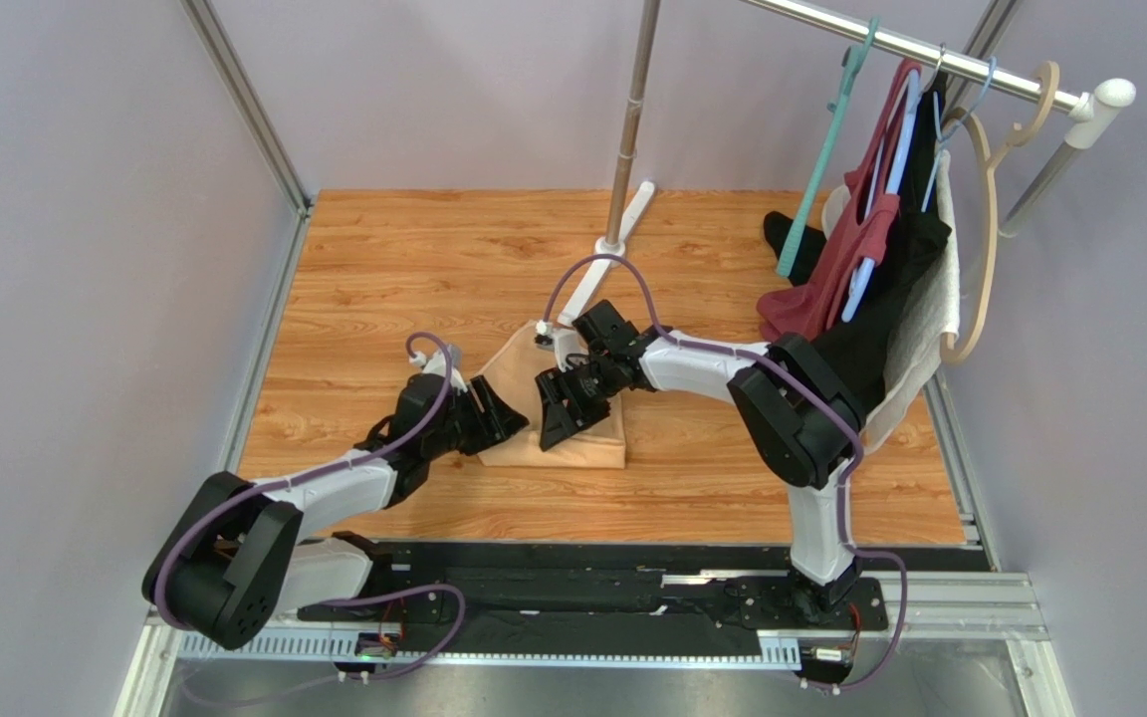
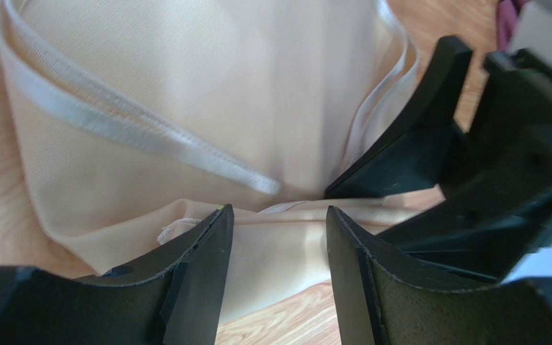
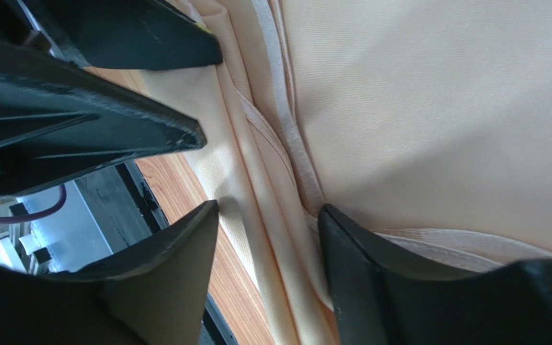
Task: Fold the napkin, place the utensils inside, and roll it up
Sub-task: Roll the napkin with the utensil
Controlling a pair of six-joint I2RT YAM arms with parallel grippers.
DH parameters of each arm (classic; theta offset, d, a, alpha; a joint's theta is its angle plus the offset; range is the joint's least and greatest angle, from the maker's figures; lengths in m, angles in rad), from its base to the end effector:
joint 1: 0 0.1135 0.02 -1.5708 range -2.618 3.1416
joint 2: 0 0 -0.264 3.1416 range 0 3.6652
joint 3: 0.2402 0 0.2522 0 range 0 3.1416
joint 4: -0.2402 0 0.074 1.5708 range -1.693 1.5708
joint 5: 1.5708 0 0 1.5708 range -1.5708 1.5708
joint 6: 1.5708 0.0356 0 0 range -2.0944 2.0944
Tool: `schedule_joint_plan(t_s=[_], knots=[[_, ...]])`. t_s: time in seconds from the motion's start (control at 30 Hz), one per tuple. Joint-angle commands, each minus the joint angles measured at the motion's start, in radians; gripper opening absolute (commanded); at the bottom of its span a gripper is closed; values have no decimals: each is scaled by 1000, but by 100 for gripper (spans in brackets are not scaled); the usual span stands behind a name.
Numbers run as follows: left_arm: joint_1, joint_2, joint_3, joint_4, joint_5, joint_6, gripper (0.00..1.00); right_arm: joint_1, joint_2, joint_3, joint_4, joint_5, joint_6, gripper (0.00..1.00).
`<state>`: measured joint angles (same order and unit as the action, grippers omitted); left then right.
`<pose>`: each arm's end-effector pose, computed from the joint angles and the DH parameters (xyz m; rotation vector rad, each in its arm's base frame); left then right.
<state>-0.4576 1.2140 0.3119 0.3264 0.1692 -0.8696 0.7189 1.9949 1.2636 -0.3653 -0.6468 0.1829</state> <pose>0.1931 -0.1018 0.1465 -0.3654 2.2645 -0.9196 0.2852 0.2781 0.1441 -0.9532 2.6211 1.1314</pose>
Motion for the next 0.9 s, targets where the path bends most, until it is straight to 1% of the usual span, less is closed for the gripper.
schedule_joint_plan(t_s=[0.0, 0.07, 0.17, 0.23, 0.27, 0.3, 0.4, 0.47, 0.53, 0.6, 0.63, 0.87], knots=[[-4, -42, -39, -23, -53, 17, 59, 4, -50, 11, -40, 82, -22, 65], [-4, -47, -45, -27, -60, 17, 59, 1, -90, 14, -61, 102, -28, 67], [-4, -39, -50, -17, -65, 17, 59, -10, -159, -19, -64, 141, -34, 68], [-4, -33, -56, -7, -66, 17, 59, -15, -211, -50, -57, 197, -36, 69], [-4, -28, -60, 0, -66, 15, 59, -15, -270, -70, -52, 219, -40, 69], [-4, -25, -63, 5, -66, 14, 59, -16, -306, -102, -49, 272, -42, 69], [-4, -21, -74, 14, -74, 14, 59, -16, -422, -171, -44, 334, -54, 69], [-4, -19, -76, 17, -76, 15, 58, -15, -484, -199, -44, 338, -46, 68], [-4, -18, -74, 17, -80, 18, 58, -15, -508, -240, -41, 313, -8, 66], [-4, -18, -74, 17, -80, 18, 58, -12, -533, -279, -9, 251, 27, 65], [-4, -21, -76, 17, -80, 18, 58, -10, -538, -317, 33, 234, 64, 65], [-4, -25, -79, 2, -83, 26, 58, -10, -472, -360, 127, 177, 125, 62]])
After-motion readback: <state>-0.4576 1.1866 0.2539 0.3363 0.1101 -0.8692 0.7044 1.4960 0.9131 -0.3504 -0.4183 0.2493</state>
